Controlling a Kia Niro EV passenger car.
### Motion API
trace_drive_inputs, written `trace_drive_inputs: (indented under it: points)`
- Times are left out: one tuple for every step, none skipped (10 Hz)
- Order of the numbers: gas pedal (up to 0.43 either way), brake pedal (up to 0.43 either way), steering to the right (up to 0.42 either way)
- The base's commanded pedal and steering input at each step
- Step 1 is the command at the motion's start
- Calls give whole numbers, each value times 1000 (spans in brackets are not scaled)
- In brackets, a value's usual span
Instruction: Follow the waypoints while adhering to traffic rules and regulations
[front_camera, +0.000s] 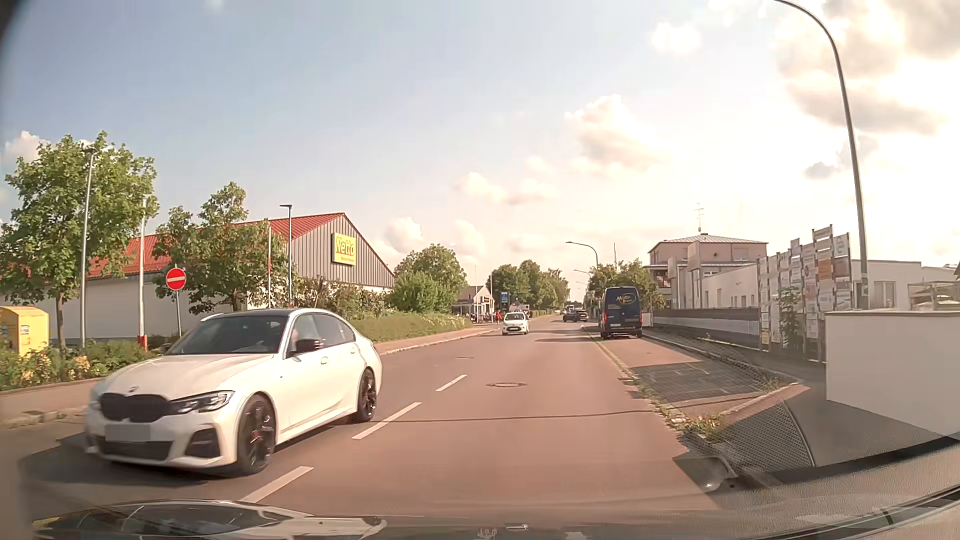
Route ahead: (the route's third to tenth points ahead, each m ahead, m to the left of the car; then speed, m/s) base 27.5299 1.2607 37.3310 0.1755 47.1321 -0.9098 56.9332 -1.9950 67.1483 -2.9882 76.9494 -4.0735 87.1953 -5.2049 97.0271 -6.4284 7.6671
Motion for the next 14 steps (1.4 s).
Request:
trace_drive_inputs:
  points:
    - [150,18,30]
    - [150,12,29]
    - [220,18,30]
    - [240,12,29]
    - [240,12,29]
    - [240,12,30]
    - [248,18,31]
    - [248,12,30]
    - [248,18,27]
    - [228,12,22]
    - [220,18,21]
    - [220,18,21]
    - [220,12,17]
    - [220,12,11]
